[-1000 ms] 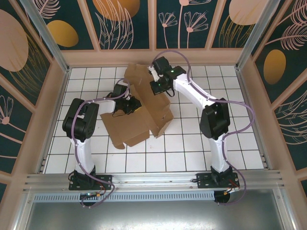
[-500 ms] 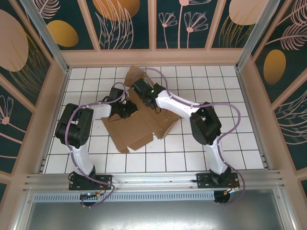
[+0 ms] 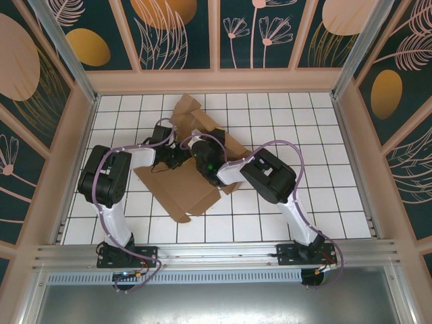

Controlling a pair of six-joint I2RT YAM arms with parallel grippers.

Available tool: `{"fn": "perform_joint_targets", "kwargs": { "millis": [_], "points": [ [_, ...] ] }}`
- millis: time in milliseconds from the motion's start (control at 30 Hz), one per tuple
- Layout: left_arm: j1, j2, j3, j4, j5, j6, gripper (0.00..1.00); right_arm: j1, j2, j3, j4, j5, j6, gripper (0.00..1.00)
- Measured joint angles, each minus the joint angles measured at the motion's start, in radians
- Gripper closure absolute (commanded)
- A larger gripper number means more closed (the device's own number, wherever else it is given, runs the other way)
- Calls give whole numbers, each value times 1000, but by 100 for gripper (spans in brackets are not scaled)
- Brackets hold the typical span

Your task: Fold the paper box

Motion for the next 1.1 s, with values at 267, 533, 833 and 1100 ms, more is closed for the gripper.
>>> {"fn": "perform_joint_targets", "kwargs": {
  "millis": [267, 533, 833, 1100],
  "points": [
    [0, 0, 0, 11, 5, -4, 84, 12, -37, 43, -142, 4, 104, 92],
    [4, 3, 7, 48, 17, -26, 85, 40, -101, 431, -1152, -271, 874, 89],
    [6, 41, 16, 60, 48, -42, 88, 39, -153, 545, -1494, -607, 1257, 93],
    [-2, 29, 16, 45, 49, -41, 85, 25, -152, 551, -1545, -537, 1313, 97]
  ]
}}
